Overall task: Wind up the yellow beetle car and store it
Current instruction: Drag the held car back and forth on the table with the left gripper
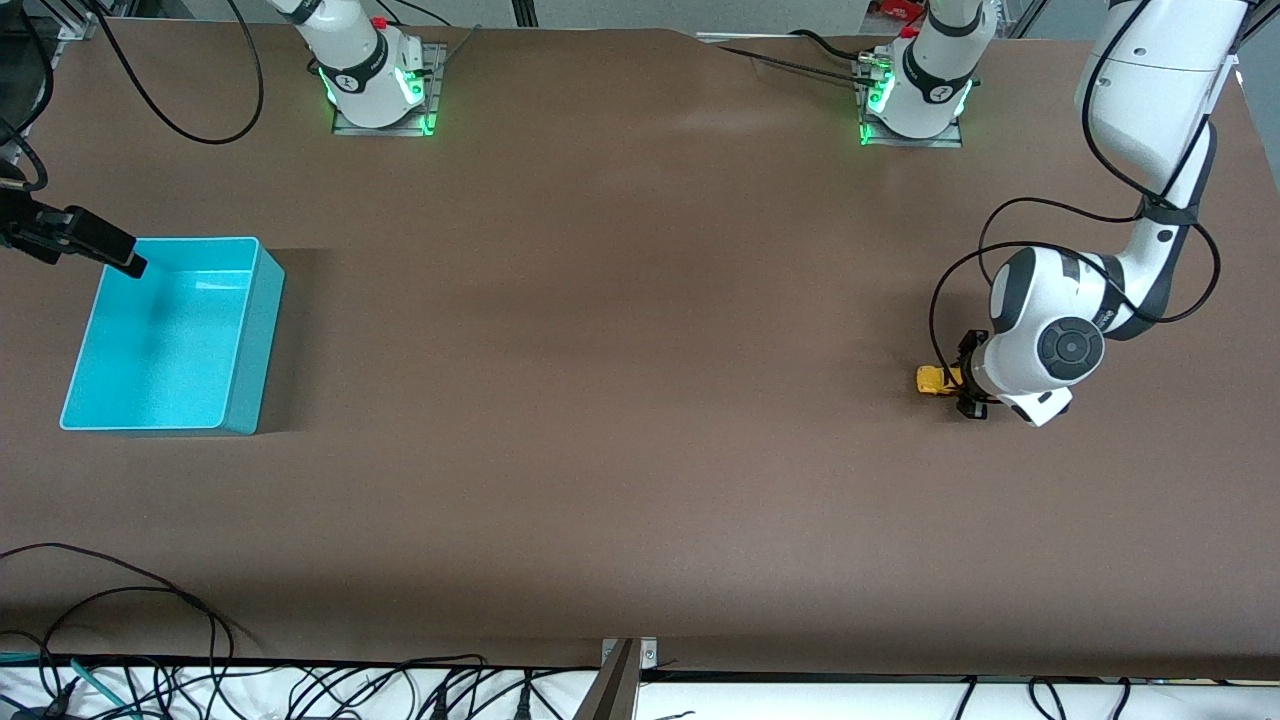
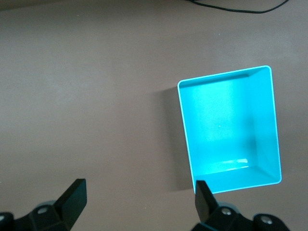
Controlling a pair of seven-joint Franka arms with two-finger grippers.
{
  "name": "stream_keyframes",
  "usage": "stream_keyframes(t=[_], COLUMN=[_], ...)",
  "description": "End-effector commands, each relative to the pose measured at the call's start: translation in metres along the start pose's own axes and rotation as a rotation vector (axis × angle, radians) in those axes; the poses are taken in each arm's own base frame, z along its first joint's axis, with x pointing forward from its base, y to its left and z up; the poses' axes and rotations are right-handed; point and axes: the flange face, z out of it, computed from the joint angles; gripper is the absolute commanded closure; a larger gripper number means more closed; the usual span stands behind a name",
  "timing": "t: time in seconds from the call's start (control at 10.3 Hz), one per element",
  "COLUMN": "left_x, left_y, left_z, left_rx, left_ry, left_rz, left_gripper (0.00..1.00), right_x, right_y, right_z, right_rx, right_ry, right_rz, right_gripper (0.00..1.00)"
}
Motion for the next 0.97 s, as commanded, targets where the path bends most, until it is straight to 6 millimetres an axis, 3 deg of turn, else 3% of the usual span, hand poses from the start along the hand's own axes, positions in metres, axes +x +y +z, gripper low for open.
stream_keyframes(t=[0.0,0.87], left_x=[0.025,0.052], left_y=[0.01,0.01], left_z=[0.041,0.048], left_rx=[0.018,0.023], left_ry=[0.029,0.042], left_rz=[0.003,0.002], left_gripper=[1.0,1.0], right_x=[0.001,0.001], right_y=[0.0,0.0], right_z=[-0.006,-0.006], right_rx=[0.016,0.016], right_ry=[0.007,0.007], right_rz=[0.007,0.007], right_gripper=[0.0,0.0])
